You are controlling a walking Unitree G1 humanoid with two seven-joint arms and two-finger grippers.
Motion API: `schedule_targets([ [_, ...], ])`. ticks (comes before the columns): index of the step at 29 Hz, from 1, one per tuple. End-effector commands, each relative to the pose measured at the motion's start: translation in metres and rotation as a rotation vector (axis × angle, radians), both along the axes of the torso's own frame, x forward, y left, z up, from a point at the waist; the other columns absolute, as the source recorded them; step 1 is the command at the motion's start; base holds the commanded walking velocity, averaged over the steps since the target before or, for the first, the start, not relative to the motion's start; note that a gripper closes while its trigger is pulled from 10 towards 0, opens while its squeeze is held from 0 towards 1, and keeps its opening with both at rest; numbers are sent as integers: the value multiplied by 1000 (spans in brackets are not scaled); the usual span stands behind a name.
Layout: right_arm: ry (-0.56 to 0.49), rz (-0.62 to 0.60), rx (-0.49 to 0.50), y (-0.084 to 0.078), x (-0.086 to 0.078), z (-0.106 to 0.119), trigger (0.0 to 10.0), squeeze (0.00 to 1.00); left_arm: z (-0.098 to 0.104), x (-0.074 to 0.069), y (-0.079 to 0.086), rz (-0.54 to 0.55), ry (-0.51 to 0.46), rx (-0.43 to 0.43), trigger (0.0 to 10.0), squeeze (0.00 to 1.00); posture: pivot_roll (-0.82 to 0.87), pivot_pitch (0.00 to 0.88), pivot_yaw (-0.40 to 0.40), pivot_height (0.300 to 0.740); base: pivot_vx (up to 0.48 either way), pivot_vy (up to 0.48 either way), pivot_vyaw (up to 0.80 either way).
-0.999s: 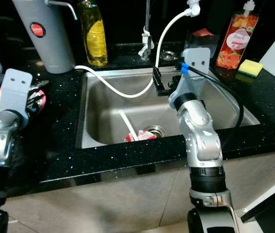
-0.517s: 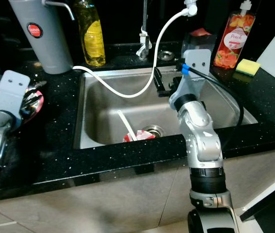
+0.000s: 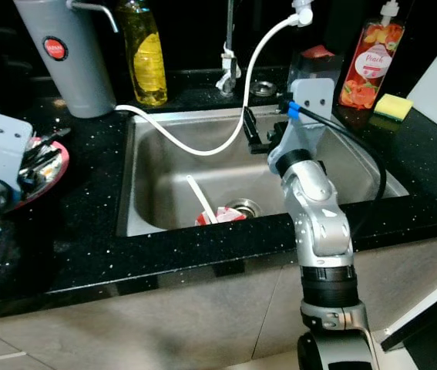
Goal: Kitchen organization
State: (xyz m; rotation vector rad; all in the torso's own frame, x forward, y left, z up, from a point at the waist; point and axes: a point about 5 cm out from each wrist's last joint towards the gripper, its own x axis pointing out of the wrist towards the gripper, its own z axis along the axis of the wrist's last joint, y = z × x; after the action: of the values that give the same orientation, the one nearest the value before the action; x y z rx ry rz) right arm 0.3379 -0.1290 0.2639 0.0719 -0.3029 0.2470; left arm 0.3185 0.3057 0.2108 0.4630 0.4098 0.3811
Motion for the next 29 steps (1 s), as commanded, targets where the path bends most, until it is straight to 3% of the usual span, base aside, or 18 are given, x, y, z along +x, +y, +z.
schedule_targets([
  [1,5,1,0,-1,-1,-1,10000,0,-11,-5,10,36,54,-1,4941,0,75,0,-2,740,0,0,0],
  [2,6,-10,0,-4,-1,-1,10000,0,-15,-4,9,33,61,-8,588,0,73,0,0,740,0,0,0],
  [4,6,-12,0,-4,-1,-1,10000,0,-15,-4,8,32,63,-9,588,0,73,0,0,740,0,0,0],
  [5,4,-12,1,-4,-1,0,10000,0,-16,-4,8,33,64,-8,0,0,73,0,1,740,0,0,0],
  [17,4,10,2,2,2,0,10000,0,-9,-2,9,32,7,8,0,0,88,0,-10,740,0,0,0],
  [18,3,14,0,3,2,1,10000,0,-7,-1,9,33,-4,12,2980,0,91,0,-18,740,0,0,0],
  [19,3,14,0,3,2,1,10000,0,-7,-1,9,33,-4,12,2980,0,91,0,-18,740,0,0,0],
  [20,1,17,-2,3,3,2,10000,0,-5,-1,9,38,-16,14,9843,0,91,0,-18,740,0,0,0],
  [26,-2,20,-8,3,3,3,10000,0,4,4,6,32,-81,5,10000,0,70,0,-16,740,0,0,0],
  [27,-3,20,-10,3,2,3,10000,0,5,5,4,26,-92,-16,10000,0,70,0,-16,740,0,0,0],
  [29,-4,13,-15,0,1,3,10000,0,11,11,-4,17,-163,-162,10000,0,70,0,-16,740,0,0,0],
])
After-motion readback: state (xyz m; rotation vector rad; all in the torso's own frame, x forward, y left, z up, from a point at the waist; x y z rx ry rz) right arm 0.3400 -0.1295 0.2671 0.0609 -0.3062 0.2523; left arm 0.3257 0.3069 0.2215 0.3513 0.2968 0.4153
